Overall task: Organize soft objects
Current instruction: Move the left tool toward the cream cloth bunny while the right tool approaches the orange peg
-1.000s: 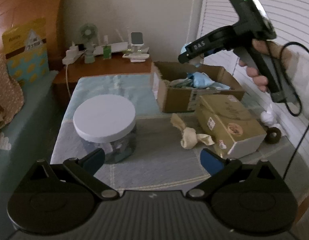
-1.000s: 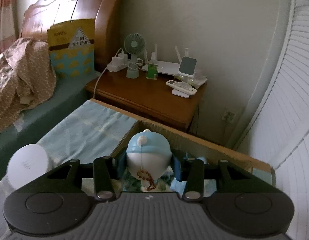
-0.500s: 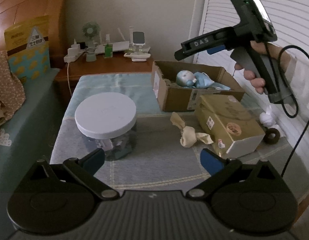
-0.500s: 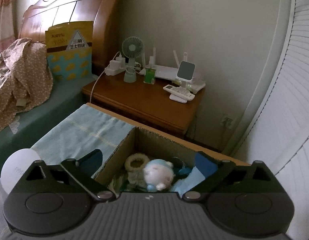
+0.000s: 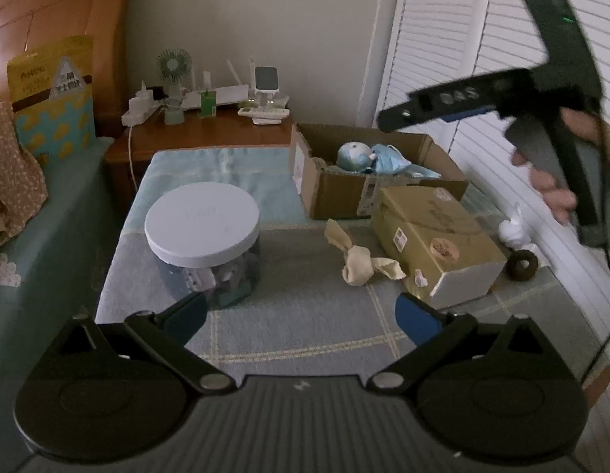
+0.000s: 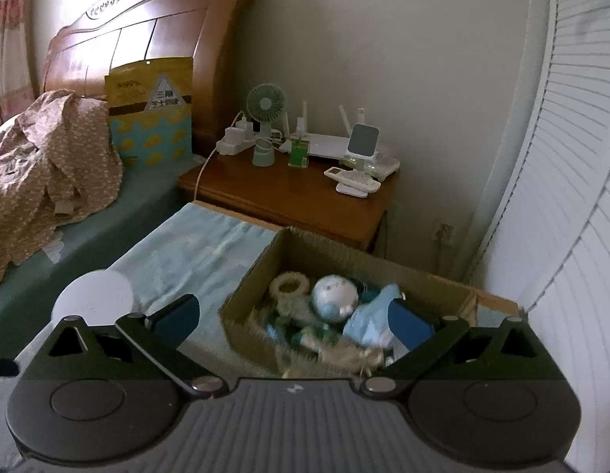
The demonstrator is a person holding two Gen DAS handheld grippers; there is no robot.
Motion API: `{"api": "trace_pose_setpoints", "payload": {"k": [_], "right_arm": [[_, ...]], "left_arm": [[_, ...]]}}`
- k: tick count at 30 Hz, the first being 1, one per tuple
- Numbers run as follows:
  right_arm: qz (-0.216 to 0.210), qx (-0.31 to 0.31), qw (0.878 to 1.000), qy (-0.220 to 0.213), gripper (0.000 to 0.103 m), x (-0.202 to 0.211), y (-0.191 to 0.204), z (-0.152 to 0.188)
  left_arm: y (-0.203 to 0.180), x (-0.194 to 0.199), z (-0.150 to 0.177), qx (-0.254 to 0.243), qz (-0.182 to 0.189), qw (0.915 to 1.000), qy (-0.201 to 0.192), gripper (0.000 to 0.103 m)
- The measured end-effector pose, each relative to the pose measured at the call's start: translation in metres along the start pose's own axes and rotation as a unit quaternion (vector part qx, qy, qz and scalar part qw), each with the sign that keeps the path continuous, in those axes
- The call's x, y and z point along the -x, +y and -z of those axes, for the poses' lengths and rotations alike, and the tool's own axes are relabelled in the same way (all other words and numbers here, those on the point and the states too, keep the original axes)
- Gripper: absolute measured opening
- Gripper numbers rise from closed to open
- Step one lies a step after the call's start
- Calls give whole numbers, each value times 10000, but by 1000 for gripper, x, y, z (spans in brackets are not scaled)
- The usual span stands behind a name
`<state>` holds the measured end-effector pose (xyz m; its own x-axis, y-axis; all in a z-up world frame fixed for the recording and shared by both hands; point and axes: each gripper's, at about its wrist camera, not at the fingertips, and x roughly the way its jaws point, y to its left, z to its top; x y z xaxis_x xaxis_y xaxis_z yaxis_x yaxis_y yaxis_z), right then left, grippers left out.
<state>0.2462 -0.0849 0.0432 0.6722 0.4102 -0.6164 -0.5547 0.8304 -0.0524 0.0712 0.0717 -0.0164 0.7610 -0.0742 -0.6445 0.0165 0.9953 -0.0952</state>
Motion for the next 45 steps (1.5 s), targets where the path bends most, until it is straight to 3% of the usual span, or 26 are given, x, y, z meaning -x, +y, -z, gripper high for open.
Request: {"api": "trace_pose_setpoints", "payload": {"k": [8,14,21,28,33,36,38,40,45], "right_arm": [[374,43,9993,-64,103,47,8,48],[520,-256,9983,-87,103,77,5,93],[414,-716,9963,253,103,82,-7,145],[390,-718,9957,434,102,74,-15,162],[412,-687,9957,455,88,69,-22,167],[411,-755,9949,536,74,64,-27,171],[406,-770,9945,582,60,62,-30,174],[460,-757,9943,600,53,59,-32,176],[685,-824,9926,568,49,57,-40,175]], "left_arm": [[-6,0,4,-176,127,9998,-8,101],[-9,-4,6,-209,193,9996,30,101],[-18,-16,10,-234,266,9991,215,101],[-27,-25,12,-259,296,9987,330,101],[-30,-31,12,-263,295,9984,409,101],[-31,-35,12,-237,333,9981,456,101],[-33,-37,12,-235,349,9980,482,101],[-34,-40,12,-246,358,9978,508,101],[-34,-44,14,-224,373,9974,568,101]]}}
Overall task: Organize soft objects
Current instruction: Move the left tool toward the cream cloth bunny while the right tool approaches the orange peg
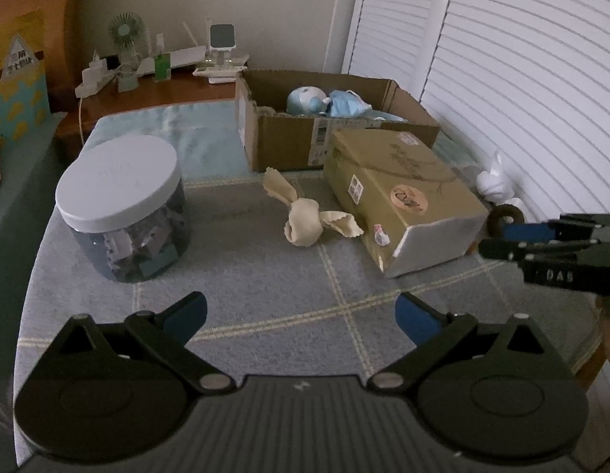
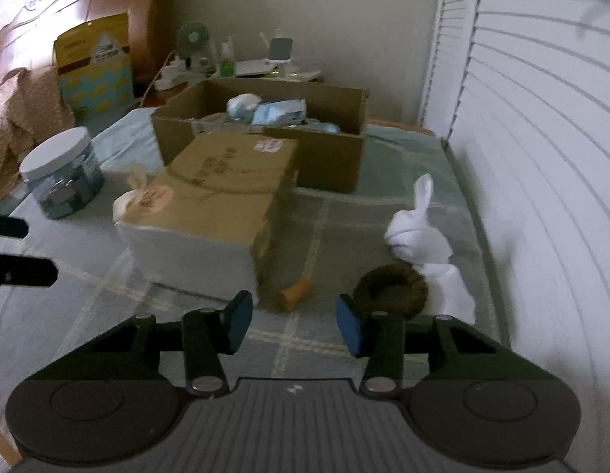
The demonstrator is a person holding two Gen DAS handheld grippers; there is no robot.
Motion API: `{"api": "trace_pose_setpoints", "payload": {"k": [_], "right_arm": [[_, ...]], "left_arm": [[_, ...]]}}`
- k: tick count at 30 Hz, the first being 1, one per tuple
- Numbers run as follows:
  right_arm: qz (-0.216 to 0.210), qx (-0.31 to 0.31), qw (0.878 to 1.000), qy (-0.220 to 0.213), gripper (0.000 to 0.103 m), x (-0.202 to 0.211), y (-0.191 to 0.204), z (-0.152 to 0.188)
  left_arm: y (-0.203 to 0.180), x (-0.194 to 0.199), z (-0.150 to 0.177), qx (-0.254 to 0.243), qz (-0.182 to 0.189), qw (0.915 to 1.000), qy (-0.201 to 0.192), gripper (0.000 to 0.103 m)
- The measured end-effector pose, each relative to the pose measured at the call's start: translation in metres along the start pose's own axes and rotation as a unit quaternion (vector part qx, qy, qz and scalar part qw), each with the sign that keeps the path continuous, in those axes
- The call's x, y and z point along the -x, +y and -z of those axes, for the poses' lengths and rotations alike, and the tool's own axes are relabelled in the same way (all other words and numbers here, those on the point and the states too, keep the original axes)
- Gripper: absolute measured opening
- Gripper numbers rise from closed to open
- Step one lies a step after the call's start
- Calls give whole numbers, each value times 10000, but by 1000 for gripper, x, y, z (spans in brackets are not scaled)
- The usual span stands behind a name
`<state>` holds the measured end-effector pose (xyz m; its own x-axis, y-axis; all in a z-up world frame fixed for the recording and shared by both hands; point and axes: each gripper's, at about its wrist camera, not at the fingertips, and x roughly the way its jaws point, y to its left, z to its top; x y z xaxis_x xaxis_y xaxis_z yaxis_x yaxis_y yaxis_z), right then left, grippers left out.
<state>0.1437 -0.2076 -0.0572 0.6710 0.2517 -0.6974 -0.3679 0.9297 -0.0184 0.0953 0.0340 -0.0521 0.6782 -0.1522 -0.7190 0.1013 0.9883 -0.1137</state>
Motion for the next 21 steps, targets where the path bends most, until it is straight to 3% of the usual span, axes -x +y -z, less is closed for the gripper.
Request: {"api": "trace_pose_setpoints", "payload": {"k": [5,13,21], "right_arm": [[283,-24,9995,-129,36,-3,-8,-11],[368,378,9986,-44,36,-28,-7,-29],[674,900,9936,133,36,-31,7,-18]], "left_arm": [[2,-2,0,50,10,10000,24,101],[3,-5,0,82,4,9999,67,101],[3,-4,-1,87,30,9999,65,101]]}}
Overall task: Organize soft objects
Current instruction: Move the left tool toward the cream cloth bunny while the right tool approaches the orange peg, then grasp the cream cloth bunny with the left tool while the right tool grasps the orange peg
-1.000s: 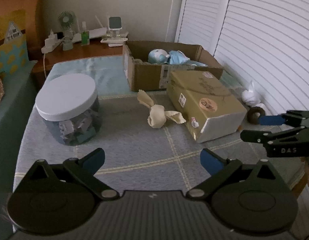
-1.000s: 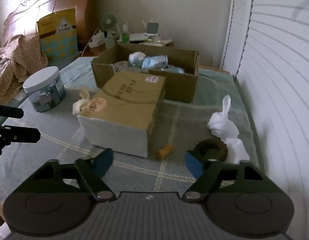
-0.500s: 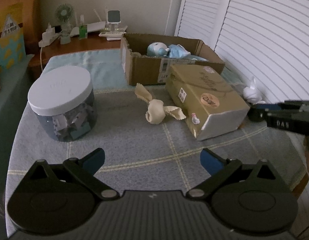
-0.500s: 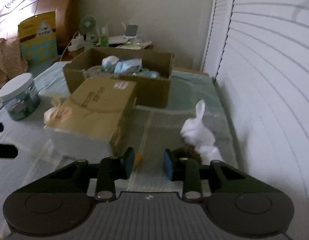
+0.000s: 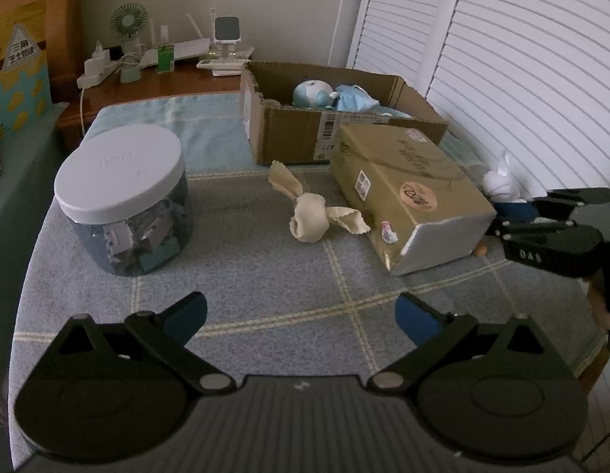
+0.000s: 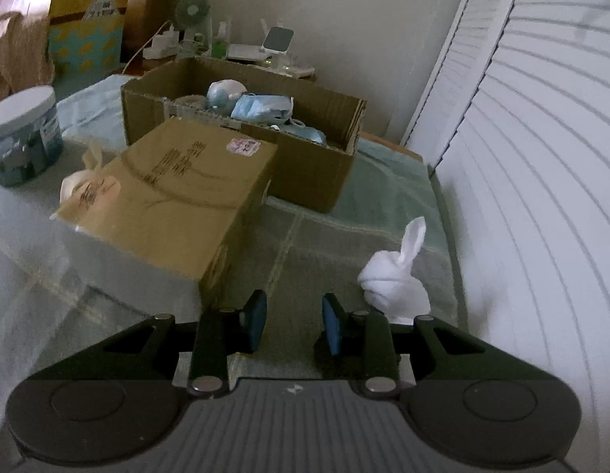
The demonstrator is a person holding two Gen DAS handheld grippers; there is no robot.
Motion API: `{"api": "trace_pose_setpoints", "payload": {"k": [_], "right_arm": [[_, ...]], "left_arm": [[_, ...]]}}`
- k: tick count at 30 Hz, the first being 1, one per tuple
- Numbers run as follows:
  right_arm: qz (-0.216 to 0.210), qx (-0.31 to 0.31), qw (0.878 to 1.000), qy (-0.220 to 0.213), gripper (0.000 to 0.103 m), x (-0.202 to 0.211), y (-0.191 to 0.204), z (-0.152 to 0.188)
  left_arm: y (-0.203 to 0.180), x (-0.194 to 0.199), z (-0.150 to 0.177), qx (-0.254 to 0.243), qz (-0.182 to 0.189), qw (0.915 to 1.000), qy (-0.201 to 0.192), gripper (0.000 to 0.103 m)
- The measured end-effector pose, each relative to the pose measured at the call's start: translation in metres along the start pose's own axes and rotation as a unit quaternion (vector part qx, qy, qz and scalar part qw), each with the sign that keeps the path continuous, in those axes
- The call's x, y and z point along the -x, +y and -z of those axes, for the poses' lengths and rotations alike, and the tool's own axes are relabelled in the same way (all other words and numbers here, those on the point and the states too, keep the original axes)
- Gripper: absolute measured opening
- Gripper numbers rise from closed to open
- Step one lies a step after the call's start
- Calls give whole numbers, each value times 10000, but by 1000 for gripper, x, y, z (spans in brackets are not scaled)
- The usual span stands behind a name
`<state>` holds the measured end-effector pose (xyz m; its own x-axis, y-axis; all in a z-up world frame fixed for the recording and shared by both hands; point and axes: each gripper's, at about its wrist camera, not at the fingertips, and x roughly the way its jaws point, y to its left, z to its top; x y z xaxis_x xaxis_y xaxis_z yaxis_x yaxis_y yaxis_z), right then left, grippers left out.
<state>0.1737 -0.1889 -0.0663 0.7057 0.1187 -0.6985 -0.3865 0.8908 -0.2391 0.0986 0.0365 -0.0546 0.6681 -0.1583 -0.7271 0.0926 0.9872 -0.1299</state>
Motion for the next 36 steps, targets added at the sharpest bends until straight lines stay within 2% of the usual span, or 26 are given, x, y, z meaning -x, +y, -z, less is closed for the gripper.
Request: {"api": "trace_pose_setpoints", "payload": {"k": [8,16,21,29,36], "right_arm": [[45,86,9999,-24,36,29,12,12],[-344,-336,9987,-154,36,45,4,15],[-654,-576,9962,-84,37,39,4,18],[-725,-1160,9906,76,37,32,2,26],[-428,-1482,9879,163,41,22,10,31]], "left_arm": [[-3,3,2,-46,92,9999,-26,101],[-2,6,4,-7,125,9999,-59,101],[0,6,5,8,101,9999,-73,101],[2,0,2,-57,85,9999,-26,101],[-1,-13,-1,-377,88,9992,19,101]]}}
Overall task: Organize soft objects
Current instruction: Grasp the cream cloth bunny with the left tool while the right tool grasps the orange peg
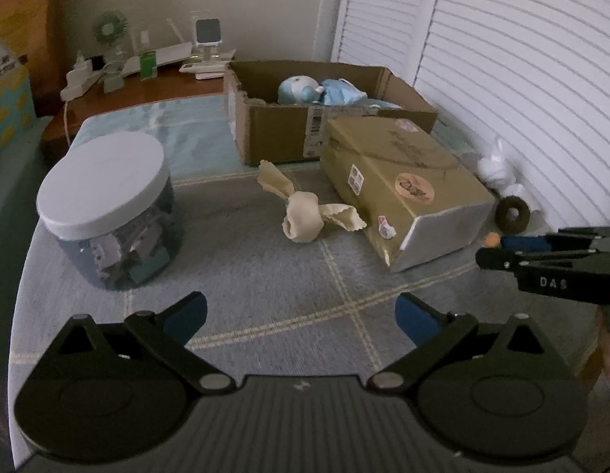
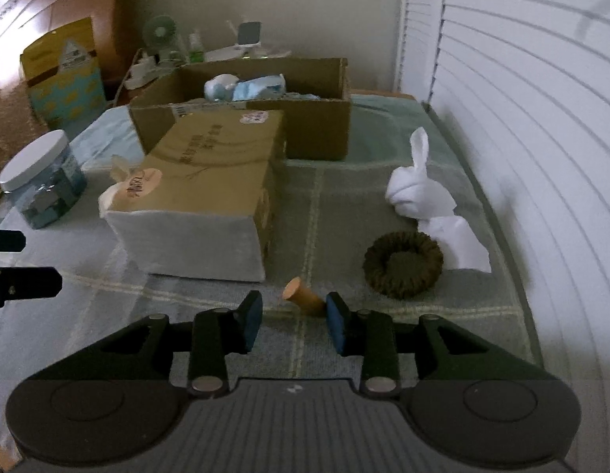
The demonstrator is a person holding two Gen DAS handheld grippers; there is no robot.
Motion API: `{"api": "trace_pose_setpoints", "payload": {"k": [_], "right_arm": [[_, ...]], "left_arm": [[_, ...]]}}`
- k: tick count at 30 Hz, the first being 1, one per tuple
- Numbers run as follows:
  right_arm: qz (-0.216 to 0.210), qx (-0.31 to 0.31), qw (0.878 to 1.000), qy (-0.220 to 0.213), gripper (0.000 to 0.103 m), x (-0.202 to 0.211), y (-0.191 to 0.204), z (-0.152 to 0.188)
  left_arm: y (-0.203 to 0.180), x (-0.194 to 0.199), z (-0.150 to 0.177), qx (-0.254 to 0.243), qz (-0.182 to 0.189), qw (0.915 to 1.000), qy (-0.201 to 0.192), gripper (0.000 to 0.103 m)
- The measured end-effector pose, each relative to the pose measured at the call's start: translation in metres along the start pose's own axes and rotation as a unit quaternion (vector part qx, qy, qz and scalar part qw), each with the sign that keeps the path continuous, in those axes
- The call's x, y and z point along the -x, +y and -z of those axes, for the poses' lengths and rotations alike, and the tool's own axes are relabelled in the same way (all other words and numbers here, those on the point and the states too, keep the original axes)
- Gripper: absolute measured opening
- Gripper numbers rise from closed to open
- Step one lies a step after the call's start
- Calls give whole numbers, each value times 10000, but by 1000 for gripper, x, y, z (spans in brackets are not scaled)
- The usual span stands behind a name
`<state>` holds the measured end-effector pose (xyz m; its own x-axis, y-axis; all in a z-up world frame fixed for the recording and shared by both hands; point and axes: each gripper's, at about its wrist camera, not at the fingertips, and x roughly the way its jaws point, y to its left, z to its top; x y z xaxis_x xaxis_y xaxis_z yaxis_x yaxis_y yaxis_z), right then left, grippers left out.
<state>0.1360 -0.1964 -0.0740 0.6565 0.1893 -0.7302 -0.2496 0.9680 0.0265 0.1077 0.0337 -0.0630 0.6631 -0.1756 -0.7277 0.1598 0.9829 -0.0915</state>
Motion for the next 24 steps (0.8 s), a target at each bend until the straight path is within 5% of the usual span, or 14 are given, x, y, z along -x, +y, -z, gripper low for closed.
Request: {"api": "trace_pose_setpoints", "payload": {"k": [19,24], "right_arm": [[182,-432,9989,-19,40,-1,2,-2],[416,-192,9989,-49,35,-4,11,-2]], "left_arm": [[-10,-28,-22,-1024,-4,9946,-165,98],[-9,-34,-30,-1273,-48,9915,-251,85]]}}
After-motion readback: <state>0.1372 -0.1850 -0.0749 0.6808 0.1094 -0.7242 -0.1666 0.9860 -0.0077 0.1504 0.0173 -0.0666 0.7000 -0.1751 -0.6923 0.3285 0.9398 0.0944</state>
